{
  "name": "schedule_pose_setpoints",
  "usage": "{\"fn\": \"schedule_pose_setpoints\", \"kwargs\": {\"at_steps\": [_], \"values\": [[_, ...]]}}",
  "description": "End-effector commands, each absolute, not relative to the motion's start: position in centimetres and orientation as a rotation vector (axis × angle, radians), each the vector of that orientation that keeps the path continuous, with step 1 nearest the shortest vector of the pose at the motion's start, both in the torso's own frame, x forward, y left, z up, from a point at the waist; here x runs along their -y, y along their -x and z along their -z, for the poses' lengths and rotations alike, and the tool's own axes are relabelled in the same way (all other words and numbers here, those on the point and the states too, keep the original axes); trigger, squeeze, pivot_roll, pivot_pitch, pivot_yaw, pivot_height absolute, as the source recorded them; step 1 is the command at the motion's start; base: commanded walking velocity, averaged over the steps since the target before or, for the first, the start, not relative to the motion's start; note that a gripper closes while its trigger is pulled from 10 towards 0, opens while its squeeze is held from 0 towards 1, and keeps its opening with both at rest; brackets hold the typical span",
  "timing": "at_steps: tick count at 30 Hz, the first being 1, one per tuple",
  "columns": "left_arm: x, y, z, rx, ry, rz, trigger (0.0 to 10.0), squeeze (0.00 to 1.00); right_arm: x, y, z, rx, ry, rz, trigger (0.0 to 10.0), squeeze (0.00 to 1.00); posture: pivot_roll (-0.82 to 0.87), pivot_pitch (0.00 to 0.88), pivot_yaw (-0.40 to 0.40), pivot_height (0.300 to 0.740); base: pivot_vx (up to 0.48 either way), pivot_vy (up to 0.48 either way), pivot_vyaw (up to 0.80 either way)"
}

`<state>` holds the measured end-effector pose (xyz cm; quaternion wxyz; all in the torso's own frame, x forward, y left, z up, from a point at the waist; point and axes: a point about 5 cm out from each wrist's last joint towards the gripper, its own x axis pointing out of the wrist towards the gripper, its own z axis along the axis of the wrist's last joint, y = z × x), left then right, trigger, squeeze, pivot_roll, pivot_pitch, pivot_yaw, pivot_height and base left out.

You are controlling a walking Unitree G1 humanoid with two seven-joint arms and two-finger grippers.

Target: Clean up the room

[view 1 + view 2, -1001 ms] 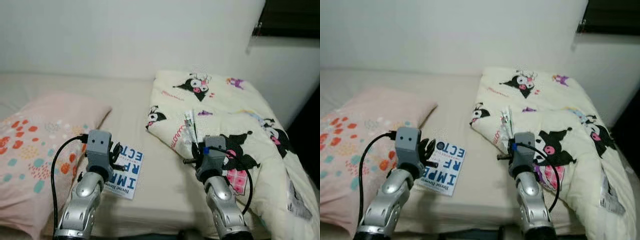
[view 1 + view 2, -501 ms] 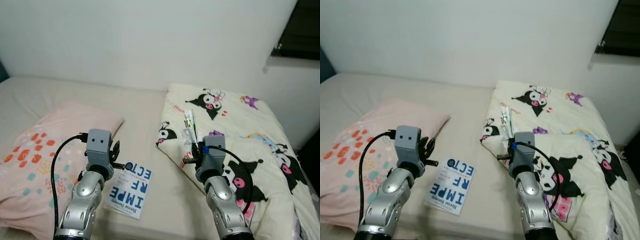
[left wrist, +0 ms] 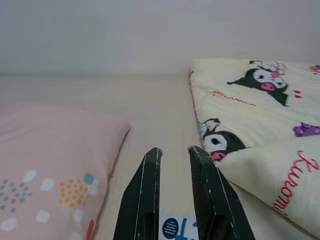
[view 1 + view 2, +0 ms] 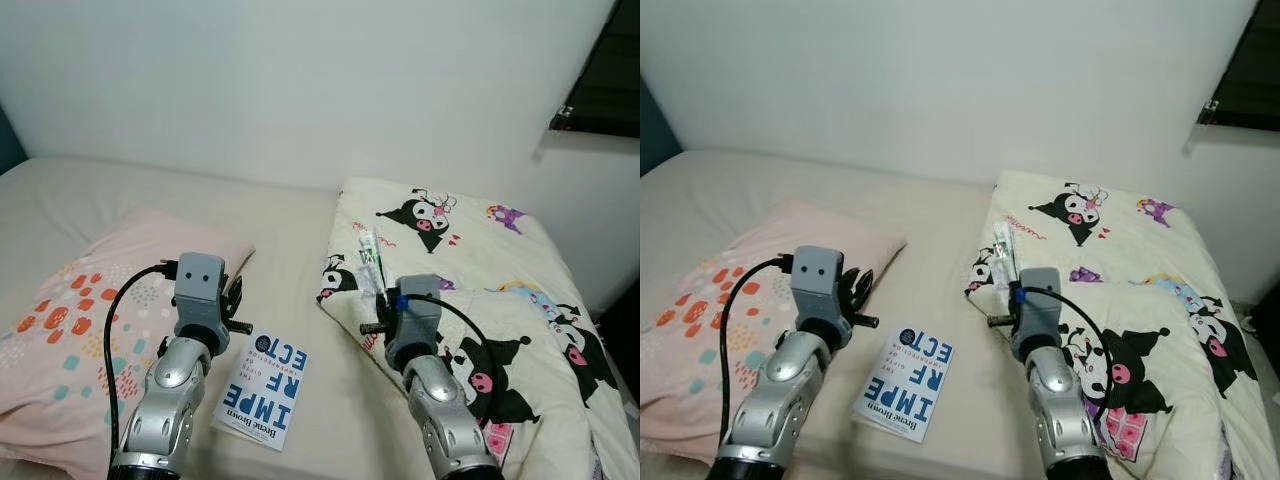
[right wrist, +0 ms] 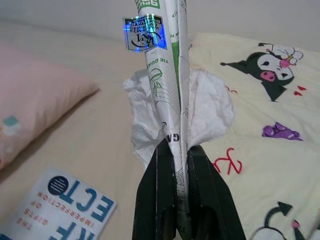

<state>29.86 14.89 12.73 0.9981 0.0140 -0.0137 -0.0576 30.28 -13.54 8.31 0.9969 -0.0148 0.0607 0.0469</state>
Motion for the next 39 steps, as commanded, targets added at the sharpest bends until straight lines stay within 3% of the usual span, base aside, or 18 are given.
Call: {"fn": "schedule_pose_setpoints", "kwargs": {"at_steps": [1, 6, 13, 24, 39], "values": [[-14.6, -29.7, -12.4, 0.015, -0.026, 0.13, 10.0, 0.0, 13.8, -29.9, -7.7, -0.153, 0.034, -0.078, 10.0, 0.0, 0.03, 0.0, -0.039, 0.74, 0.0, 0.0, 0.0], [-14.5, -29.7, -12.1, -0.003, -0.033, 0.139, 10.0, 0.0, 13.6, -29.8, -7.6, -0.16, 0.067, -0.109, 10.0, 0.0, 0.04, 0.0, -0.043, 0.74, 0.0, 0.0, 0.0], [-14.5, -29.6, -11.8, -0.024, -0.02, 0.15, 10.0, 0.0, 13.0, -29.9, -7.6, -0.162, 0.051, -0.148, 10.0, 0.0, 0.04, 0.0, -0.044, 0.74, 0.0, 0.0, 0.8], [-14.4, -28.8, -9.5, -0.209, -0.036, 0.205, 10.0, 0.0, 12.8, -30.0, -7.6, -0.177, 0.033, -0.162, 10.0, 0.0, 0.04, 0.0, -0.038, 0.74, 0.0, 0.0, 0.8], [-14.8, -29.2, -10.0, -0.152, -0.095, 0.154, 10.0, 0.0, 12.7, -30.5, -7.9, -0.164, 0.027, -0.16, 10.0, 0.0, 0.05, 0.0, -0.037, 0.74, 0.0, 0.0, 0.8]]}}
